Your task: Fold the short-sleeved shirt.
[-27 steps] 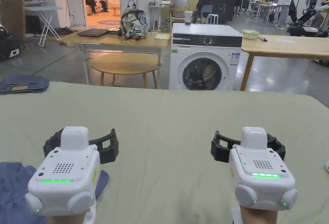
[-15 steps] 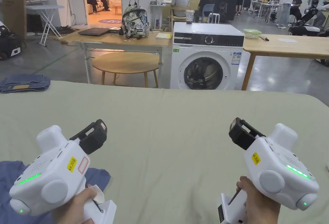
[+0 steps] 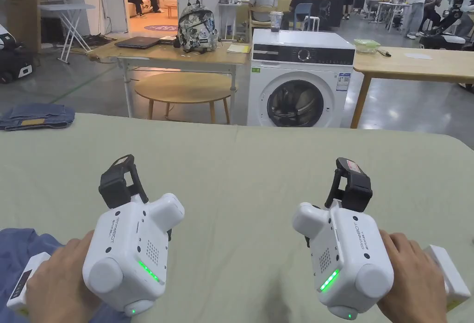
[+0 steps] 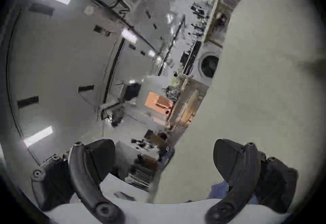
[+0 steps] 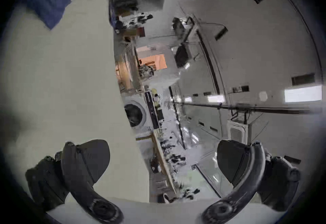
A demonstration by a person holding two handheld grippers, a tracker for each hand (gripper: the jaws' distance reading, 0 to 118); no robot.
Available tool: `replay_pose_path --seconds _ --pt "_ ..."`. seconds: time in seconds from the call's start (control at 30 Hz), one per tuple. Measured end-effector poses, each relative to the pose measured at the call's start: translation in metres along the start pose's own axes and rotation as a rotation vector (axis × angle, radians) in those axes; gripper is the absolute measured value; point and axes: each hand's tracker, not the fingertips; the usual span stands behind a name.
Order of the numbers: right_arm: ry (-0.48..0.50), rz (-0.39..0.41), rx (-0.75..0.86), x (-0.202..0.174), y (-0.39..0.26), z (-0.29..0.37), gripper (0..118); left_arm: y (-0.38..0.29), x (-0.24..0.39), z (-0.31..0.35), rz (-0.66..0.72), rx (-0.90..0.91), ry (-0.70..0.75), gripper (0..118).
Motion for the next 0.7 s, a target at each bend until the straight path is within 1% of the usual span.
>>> replay_pose_path --seconds 0.03,0.07,0.13,0.17,0.23,0.27,0.33,0.37,0.4,0.43,0.47,0.5,0.53,0.63,0.7 --pt "0.002 -0.008 -0.002 0.0 -0.001 0.0 118 0.001 -0.001 0.0 0.016 -0.007 0.0 112" --pt "0.004 -0.021 -0.01 0.0 0.0 0.001 118 0.005 -0.009 0.003 0.066 -0.023 0.0 112" --pt "0.044 -0.152 -0.065 0.002 0.003 0.0 118 0.007 -0.018 0.005 0.249 -0.057 -0.028 112" --pt "0.076 -0.268 -0.102 0.006 0.002 -0.002 118 0.007 -0.024 0.007 0.374 -0.075 -0.047 112" --pt "0.136 -0.543 -0.171 0.015 0.001 -0.005 118 -0.002 -0.035 -0.001 0.621 -0.103 -0.088 112" --pt "0.166 -0.697 -0.204 0.019 -0.002 -0.007 118 -0.005 -0.04 0.0 0.762 -0.119 -0.1 112" --pt "0.188 -0.983 -0.275 0.024 -0.013 -0.011 118 -0.015 -0.047 0.0 1.025 -0.122 -0.126 112" --pt "0.188 -1.096 -0.318 0.025 -0.018 -0.012 118 -0.019 -0.048 0.001 1.128 -0.125 -0.131 112" --pt "0.19 -1.192 -0.341 0.025 -0.024 -0.012 118 -0.022 -0.049 0.004 1.197 -0.119 -0.121 112" --pt "0.193 -1.271 -0.343 0.027 -0.026 -0.01 118 -0.024 -0.05 0.006 1.238 -0.115 -0.115 112" --pt "0.187 -1.329 -0.351 0.026 -0.03 -0.008 118 -0.035 -0.041 -0.004 1.265 -0.112 -0.11 112" --pt "0.174 -1.36 -0.359 0.026 -0.032 -0.007 118 -0.036 -0.04 -0.005 1.268 -0.101 -0.114 112" --pt "0.159 -1.374 -0.363 0.026 -0.034 -0.006 118 -0.036 -0.04 -0.004 1.259 -0.091 -0.116 112" --pt "0.145 -1.391 -0.329 0.026 -0.034 -0.001 118 -0.032 -0.038 -0.003 1.233 -0.059 -0.1 112" --pt "0.136 -1.376 -0.303 0.028 -0.031 0.0 118 -0.032 -0.04 -0.006 1.218 -0.046 -0.113 112"
